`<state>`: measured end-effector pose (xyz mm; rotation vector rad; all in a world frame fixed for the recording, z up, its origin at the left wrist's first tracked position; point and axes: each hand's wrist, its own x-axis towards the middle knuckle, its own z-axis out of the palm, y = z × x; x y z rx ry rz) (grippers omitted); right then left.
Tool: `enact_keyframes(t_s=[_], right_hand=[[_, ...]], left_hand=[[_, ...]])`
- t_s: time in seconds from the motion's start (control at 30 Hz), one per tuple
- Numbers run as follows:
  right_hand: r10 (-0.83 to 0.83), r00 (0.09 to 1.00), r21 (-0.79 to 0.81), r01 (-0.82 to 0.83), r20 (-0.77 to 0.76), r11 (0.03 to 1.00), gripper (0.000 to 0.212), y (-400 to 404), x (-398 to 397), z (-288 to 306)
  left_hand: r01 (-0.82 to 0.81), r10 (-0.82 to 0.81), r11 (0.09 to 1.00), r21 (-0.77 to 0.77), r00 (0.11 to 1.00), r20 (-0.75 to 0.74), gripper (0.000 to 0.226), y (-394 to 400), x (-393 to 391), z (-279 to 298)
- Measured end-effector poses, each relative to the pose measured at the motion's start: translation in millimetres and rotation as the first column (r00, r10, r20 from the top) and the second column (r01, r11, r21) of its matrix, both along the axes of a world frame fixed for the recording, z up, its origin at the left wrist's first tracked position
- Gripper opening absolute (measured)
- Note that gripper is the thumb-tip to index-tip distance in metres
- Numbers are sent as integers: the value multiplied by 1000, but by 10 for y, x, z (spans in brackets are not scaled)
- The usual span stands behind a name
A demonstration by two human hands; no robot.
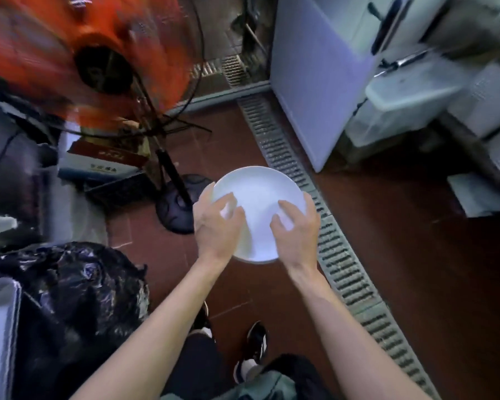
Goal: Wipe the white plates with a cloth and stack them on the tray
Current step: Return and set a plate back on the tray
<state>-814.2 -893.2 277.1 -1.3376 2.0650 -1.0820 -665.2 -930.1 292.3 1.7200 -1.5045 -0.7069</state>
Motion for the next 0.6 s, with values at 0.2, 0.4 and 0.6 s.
enact_keyframes(t_s=[0.2,0.4,0.6], right_hand=[[-258,966,-62,258,4,964,31,314,-867,21],[-480,877,-46,479,-20,877,31,480,-1710,71],[-620,784,-53,617,-48,785,30,422,-2596,59]], left_hand=[[234,-234,972,-18,972,16,26,-35,-1026,18],[447,-446,893,-49,895,19,27,-137,-2058,14],[610,-611,791,-39,792,-2,31,-421,-3137,-96]])
